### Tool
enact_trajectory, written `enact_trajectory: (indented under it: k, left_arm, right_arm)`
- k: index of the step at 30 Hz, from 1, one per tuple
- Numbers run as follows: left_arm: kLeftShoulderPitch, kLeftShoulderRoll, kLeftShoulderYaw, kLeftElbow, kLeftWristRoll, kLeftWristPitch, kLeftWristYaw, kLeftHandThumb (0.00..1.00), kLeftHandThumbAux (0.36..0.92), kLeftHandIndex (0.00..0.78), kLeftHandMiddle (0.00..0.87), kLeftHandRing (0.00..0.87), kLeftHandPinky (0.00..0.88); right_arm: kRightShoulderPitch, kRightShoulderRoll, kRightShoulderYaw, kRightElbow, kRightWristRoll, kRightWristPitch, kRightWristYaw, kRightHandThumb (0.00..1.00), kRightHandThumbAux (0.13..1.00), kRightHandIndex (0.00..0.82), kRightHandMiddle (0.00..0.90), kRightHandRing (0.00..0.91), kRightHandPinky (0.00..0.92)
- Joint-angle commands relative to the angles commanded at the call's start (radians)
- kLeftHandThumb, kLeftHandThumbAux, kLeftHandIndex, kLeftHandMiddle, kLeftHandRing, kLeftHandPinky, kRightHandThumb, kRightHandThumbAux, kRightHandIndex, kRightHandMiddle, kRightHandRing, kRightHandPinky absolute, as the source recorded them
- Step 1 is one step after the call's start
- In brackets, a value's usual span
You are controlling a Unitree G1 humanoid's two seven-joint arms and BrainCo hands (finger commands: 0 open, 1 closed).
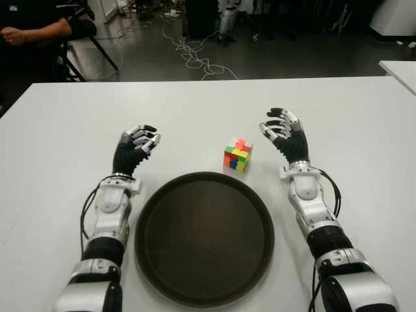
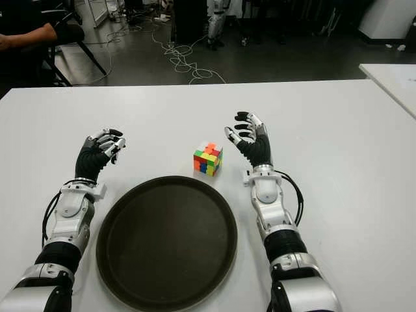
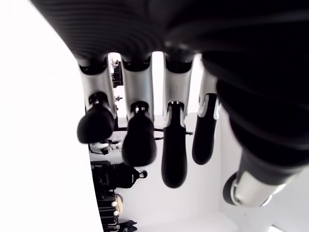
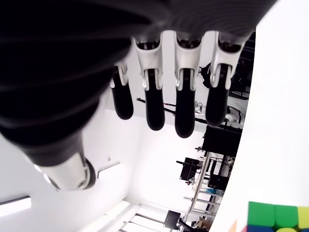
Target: Pick up the Rubik's Cube and put it in the plate
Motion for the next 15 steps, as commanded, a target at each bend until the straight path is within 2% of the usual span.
enact_trajectory:
  k: [15]
  left_arm:
    - [0.0, 0.0, 0.003, 0.003, -0.009, -0.007, -0.019, 0.844, 0.662, 0.415, 0.578, 0.743, 0.779]
  right_arm:
    - [0.001, 0.001, 0.0, 0.004, -0.002, -0.022, -0.001, 0.328, 0.657, 0.264, 0.307, 0.317, 0.338]
